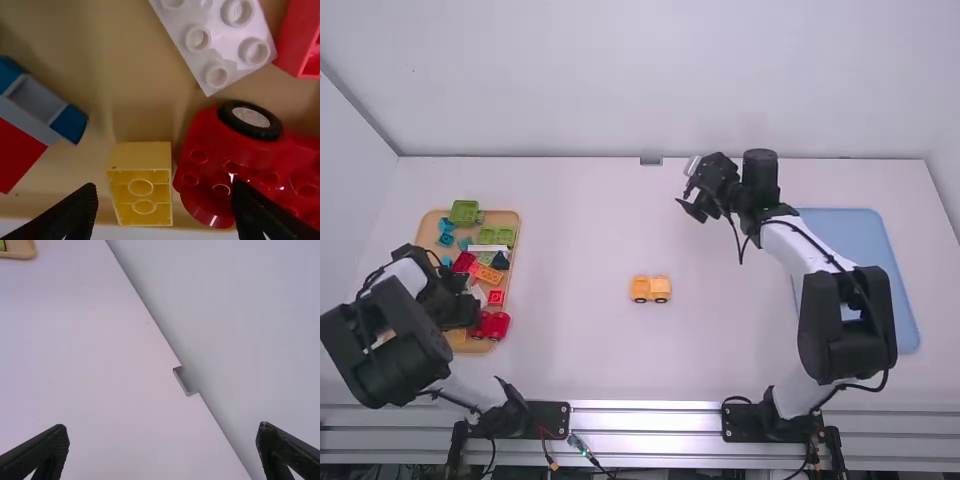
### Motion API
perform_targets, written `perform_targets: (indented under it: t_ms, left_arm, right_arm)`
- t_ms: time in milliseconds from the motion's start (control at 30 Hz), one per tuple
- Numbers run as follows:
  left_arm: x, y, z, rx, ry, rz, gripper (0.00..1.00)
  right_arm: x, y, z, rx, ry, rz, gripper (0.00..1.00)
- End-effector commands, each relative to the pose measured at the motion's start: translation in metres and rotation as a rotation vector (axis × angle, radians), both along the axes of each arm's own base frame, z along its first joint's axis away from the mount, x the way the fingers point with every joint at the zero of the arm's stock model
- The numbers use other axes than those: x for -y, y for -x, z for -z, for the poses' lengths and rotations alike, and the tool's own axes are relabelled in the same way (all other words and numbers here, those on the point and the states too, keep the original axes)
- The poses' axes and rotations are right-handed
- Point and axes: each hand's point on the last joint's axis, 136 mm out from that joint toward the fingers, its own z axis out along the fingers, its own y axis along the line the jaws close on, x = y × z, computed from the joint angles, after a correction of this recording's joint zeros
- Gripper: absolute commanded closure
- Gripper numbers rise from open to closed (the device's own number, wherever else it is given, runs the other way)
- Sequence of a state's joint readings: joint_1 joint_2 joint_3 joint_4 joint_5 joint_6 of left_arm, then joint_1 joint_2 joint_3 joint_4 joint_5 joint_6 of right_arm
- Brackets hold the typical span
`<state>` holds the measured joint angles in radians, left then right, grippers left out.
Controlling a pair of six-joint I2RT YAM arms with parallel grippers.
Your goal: Assemble lego blocks to make yellow taxi
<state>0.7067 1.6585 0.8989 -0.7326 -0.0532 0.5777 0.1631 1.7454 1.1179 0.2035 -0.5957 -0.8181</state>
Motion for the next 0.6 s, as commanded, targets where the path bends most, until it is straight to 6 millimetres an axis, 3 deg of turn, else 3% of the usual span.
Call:
perform_targets:
  t_ms: [0, 233, 433, 567]
  left_arm:
    - [0.002, -0.013, -0.006, 0.049, 0.038, 0.018, 0.26]
    - [-0.001, -0.013, -0.008, 0.044, 0.027, 0.010, 0.29]
    - [-0.002, -0.005, -0.008, 0.021, 0.029, -0.034, 0.45]
    - [-0.003, -0.003, -0.008, 0.037, 0.051, -0.085, 0.43]
  right_arm:
    - [-0.003, -0.005, -0.016, 0.031, -0.013, -0.005, 0.01]
    - [-0.008, -0.004, -0.016, 0.031, -0.012, -0.015, 0.01]
    - [-0.008, -0.004, -0.016, 0.032, -0.013, -0.015, 0.01]
    - [-0.009, -0.004, -0.017, 0.034, -0.013, -0.018, 0.01]
